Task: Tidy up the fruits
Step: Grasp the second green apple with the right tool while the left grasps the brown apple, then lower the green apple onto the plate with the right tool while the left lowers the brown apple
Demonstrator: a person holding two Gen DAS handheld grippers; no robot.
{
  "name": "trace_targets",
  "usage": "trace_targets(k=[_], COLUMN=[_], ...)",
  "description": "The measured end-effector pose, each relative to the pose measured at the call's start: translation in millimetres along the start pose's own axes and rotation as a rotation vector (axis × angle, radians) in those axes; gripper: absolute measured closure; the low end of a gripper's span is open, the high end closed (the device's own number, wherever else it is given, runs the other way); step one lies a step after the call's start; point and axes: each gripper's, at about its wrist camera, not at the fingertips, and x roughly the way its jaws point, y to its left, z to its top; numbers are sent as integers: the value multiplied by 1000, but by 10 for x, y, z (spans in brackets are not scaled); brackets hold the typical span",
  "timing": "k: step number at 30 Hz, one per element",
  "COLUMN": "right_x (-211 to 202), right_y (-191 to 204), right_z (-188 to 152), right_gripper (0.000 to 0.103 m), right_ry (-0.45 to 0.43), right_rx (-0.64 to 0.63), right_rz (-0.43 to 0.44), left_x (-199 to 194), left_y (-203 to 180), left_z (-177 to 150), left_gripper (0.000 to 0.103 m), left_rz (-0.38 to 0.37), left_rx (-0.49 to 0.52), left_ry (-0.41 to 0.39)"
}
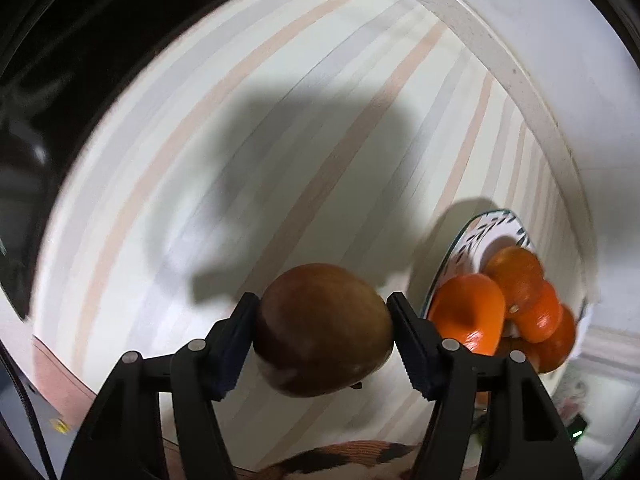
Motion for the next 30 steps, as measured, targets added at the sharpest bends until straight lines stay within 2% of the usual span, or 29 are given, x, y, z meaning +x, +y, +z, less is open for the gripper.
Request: trace_targets(k=[6, 11, 13, 14, 18, 23, 30], right_x=[-9, -44, -71, -34, -78, -93, -156], right_y=[-177, -301, -325, -327, -103, 220, 214], right_z=[61, 29, -27, -107, -351, -606, -664], right_gripper=[38, 36, 36, 36, 39, 39, 39], right_ry=[30, 19, 12, 2, -36, -26, -37], right_rx=[65, 103, 91, 75, -3, -97, -98], right_rz=[60, 99, 93, 90, 54, 51, 64], left_x=[-35, -2, 19, 14, 58, 143, 134], left_y=[-4, -67, -142, -195, -314, -593, -720], left_z=[-352, -775, -898, -944, -1024, -1211, -1130], left_gripper=[40, 40, 39, 39, 40, 39, 40], left_rz=[79, 80, 89, 155, 142, 159, 158], left_rx=[110, 184, 210, 213, 241, 320, 332], left_ry=[6, 63, 61, 51, 66, 67, 52])
